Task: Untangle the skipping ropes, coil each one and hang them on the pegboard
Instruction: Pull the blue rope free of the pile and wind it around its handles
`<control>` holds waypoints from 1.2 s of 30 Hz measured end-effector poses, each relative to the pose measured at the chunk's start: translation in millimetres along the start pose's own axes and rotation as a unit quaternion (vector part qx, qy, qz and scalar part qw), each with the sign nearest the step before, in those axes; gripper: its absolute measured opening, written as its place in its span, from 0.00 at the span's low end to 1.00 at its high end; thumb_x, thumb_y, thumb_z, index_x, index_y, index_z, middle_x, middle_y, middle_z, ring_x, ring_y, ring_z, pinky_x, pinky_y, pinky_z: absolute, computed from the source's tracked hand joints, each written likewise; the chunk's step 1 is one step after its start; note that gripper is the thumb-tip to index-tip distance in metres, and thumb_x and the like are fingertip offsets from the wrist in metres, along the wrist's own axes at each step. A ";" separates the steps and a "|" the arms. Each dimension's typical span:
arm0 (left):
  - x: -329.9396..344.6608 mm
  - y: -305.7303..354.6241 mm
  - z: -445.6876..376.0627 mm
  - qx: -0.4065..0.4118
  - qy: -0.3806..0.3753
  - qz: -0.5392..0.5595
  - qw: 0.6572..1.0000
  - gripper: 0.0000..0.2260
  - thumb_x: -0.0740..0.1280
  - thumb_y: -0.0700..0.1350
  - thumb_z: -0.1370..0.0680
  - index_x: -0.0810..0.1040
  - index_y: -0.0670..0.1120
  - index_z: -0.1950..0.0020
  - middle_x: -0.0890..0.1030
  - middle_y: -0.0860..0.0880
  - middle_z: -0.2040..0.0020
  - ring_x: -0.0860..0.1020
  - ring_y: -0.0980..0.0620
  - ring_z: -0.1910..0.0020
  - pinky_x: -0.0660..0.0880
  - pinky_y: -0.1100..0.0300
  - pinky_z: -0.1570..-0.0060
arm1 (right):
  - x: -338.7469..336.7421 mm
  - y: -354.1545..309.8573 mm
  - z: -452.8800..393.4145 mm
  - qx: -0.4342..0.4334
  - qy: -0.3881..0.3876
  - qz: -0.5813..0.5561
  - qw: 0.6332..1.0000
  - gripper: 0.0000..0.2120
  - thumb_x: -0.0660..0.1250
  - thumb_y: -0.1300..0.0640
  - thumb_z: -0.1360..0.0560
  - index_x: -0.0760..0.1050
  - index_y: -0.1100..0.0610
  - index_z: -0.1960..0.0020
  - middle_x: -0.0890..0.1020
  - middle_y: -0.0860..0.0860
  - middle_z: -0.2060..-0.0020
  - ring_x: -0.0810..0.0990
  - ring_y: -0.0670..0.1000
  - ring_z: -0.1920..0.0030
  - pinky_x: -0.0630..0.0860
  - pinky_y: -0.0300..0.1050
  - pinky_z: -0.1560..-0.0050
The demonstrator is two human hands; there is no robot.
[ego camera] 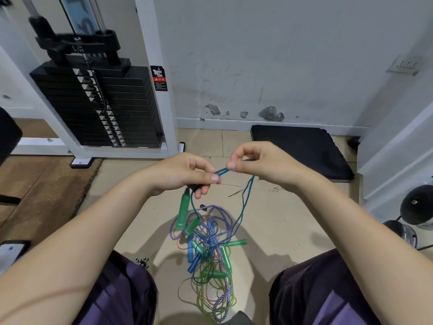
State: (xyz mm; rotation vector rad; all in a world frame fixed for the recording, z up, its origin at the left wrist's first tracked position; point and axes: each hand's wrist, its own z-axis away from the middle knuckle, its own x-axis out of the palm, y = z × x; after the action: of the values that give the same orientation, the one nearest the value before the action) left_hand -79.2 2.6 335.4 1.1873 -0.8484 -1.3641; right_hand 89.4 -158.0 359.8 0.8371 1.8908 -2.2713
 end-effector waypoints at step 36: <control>7.5 4.0 6.0 0.001 -0.020 0.085 0.996 0.12 0.66 0.49 0.24 0.82 0.41 0.49 0.79 0.44 0.67 0.78 0.49 0.74 0.76 0.61 0.69 | 11.5 -2.0 0.2 0.009 -0.079 -0.056 0.995 0.04 0.72 0.60 0.26 0.78 0.60 0.55 0.76 0.48 0.73 0.73 0.47 0.70 0.71 0.38 0.64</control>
State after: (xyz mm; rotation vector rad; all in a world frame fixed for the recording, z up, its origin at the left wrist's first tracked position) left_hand -83.2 -6.1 339.3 1.0663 -0.9578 -1.2518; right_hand 78.8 -154.4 356.5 0.5467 1.8954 -2.3425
